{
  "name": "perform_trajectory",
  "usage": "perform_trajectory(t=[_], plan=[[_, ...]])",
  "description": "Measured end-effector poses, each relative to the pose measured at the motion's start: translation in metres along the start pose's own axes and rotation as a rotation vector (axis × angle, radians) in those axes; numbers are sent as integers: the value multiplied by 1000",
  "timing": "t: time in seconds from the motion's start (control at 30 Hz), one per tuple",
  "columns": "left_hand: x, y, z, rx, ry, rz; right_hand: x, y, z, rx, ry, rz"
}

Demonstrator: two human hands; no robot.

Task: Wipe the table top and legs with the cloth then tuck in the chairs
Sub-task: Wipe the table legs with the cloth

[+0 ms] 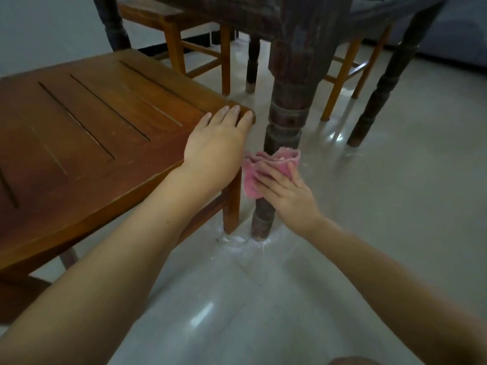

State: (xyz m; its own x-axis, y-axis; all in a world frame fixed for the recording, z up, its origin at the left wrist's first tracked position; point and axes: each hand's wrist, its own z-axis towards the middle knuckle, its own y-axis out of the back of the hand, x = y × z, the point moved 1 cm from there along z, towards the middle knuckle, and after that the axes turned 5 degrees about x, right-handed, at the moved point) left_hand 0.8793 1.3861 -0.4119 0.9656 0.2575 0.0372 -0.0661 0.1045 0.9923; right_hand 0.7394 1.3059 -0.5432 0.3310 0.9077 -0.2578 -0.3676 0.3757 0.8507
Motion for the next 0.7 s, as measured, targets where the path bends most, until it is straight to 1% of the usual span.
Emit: perform_trajectory(t=[0.07, 0.17, 0.2, 0.27, 0.3, 0.33, 0.4, 0.43, 0.5, 0.53, 0.57, 0.6, 0.63, 0.67, 0.7], plan=[[-1, -2, 2, -3, 8, 12, 7, -29, -12, 214, 48, -92], [-1, -5, 2, -30, 4, 65, 24, -53, -15, 377, 97, -233], [-2, -6, 0, -47, -10, 90, 28, -67, -18, 495, 118, -266], [-3, -8, -3, -90, -43, 149, 38, -84, -29, 612, 160, -311], [-2, -8, -4, -108, -54, 172, 43, -90, -34, 651, 166, -285], [-2, -8, -5, -113, -60, 187, 45, -102, -42, 689, 218, -280], [-2, -9, -6, -107, -69, 204, 43, -114, -55, 733, 294, -200], [-2, -9, -6, -107, -74, 213, 38, -121, -60, 703, 309, -135], [-3, -8, -6, -109, -85, 216, 32, -118, -74, 655, 309, 90], [-3, -7, -6, -110, -88, 210, 27, -101, -80, 604, 317, 301], [-3, -7, -6, -113, -88, 203, 21, -87, -82, 542, 174, 427], [-4, -7, -6, -115, -88, 202, 20, -72, -77, 564, 43, 553], [-3, -7, -6, -110, -90, 200, 17, -60, -74, 546, -155, 715], [-3, -8, -6, -107, -93, 198, 9, -44, -74, 431, -435, 865], [-3, -8, -6, -101, -91, 194, 1, -28, -75, 205, -671, 953]])
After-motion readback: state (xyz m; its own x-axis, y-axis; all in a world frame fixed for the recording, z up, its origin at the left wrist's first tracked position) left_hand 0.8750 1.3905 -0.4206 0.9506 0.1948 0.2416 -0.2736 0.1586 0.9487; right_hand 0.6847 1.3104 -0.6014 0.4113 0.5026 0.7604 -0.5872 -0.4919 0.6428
